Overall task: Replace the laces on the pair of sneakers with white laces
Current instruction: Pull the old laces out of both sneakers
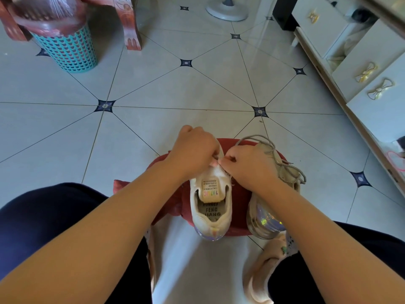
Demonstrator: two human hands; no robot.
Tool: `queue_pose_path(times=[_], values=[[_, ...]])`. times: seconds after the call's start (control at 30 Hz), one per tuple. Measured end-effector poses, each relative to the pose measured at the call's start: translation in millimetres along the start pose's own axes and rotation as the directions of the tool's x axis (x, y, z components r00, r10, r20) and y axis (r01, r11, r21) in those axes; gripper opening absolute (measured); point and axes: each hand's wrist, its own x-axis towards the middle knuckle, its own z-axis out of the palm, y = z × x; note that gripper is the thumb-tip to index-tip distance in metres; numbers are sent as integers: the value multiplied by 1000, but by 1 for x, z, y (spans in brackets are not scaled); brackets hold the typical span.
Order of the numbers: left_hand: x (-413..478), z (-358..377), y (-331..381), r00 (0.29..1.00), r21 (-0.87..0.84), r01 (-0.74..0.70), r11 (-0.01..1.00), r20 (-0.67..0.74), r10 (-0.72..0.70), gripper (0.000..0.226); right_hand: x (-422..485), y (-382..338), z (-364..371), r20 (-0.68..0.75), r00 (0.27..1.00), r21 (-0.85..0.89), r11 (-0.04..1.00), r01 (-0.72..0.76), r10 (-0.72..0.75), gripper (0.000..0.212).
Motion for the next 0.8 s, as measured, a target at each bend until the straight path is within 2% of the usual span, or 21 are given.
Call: queue_pose_path(times=[0.07, 0.1, 0.2, 0.27, 0.33, 0.4, 0.53, 0.63, 0.73, 0.8], values=[[0, 3, 1, 999, 56, -23, 998, -32, 24, 12, 1, -1, 0, 12, 1000, 23, 1000, -2, 2, 34], [-1, 2, -1, 998, 37, 10, 999, -58, -8, 14, 1, 0, 0, 24, 1000, 56, 998, -19, 18, 37], [-3, -4, -15, 967, -37, 226, 974, -109, -228, 16, 3, 4, -5, 48, 996, 95, 992, -84, 80, 41], [-6, -11, -31, 911, -103, 388, 916, -109, -398, 14, 3, 6, -6, 48, 995, 90, 992, -89, 85, 40], [-10, -13, -41, 882, -152, 450, 880, -80, -465, 13, 2, 6, -3, 24, 998, 92, 994, -61, 59, 38], [-13, -12, -37, 919, -107, 387, 916, -38, -393, 15, 2, 5, -1, 22, 999, 60, 997, -40, 39, 34], [-7, -4, -12, 992, -132, 107, 985, -47, -114, 31, 4, 2, 0, 30, 999, 48, 999, -26, 24, 35], [0, 1, -2, 998, 34, -30, 999, -48, 32, 18, 5, 0, 0, 20, 999, 62, 998, -29, 28, 38], [1, 2, 0, 996, 121, -53, 991, -66, 61, 16, 4, 2, 0, 25, 999, 82, 996, -29, 27, 36], [0, -1, -5, 993, 142, 30, 989, -118, -14, 16, 4, 6, -3, 40, 997, 84, 994, -64, 61, 39]])
